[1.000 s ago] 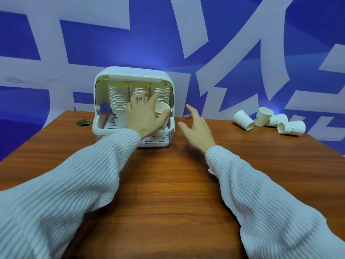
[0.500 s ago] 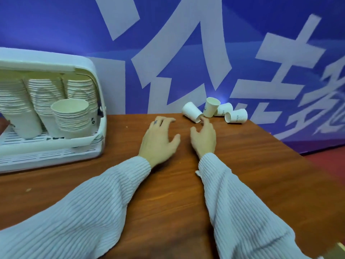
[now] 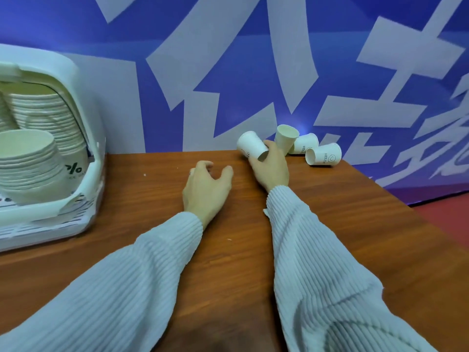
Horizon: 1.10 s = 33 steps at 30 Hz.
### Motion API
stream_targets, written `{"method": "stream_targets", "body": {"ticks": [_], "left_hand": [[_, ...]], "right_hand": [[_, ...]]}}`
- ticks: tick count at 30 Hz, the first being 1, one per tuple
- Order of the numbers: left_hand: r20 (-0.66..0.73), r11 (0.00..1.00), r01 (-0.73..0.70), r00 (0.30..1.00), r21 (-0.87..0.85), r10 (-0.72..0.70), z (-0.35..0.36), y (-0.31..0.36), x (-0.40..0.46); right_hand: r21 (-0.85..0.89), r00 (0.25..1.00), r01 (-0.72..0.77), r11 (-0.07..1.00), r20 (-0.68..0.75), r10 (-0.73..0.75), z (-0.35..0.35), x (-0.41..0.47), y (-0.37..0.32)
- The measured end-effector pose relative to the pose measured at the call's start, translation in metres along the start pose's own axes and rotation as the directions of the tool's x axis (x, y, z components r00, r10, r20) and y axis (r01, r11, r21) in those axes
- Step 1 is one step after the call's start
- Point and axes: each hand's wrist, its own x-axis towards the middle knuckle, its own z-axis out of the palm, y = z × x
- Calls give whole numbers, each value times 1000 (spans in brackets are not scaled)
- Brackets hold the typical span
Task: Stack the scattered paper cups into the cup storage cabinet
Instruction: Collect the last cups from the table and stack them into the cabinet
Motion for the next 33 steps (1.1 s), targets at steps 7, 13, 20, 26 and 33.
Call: {"method": "stream_targets", "body": {"ticks": [7, 13, 20, 26, 33], "left_hand": [[-32, 869, 131, 986, -477, -166, 17, 14, 24], [-24, 949, -35, 999, -314, 29, 30, 4, 19], [18, 961, -80, 996, -265, 87, 36, 2, 22], [61, 969, -67, 995, -236, 83, 31, 4, 22], [44, 966, -8, 999, -257, 20, -19, 19, -10]], "right_hand": [[497, 945, 44, 866, 262, -198, -11, -41, -22], [-205, 947, 43, 978, -305, -106, -6, 21, 12], [-480, 947, 68, 875, -245, -208, 7, 73, 37], [-213, 828, 255, 943, -456, -327, -1, 31, 14], [183, 930, 232, 955, -330, -163, -28, -74, -24]]}}
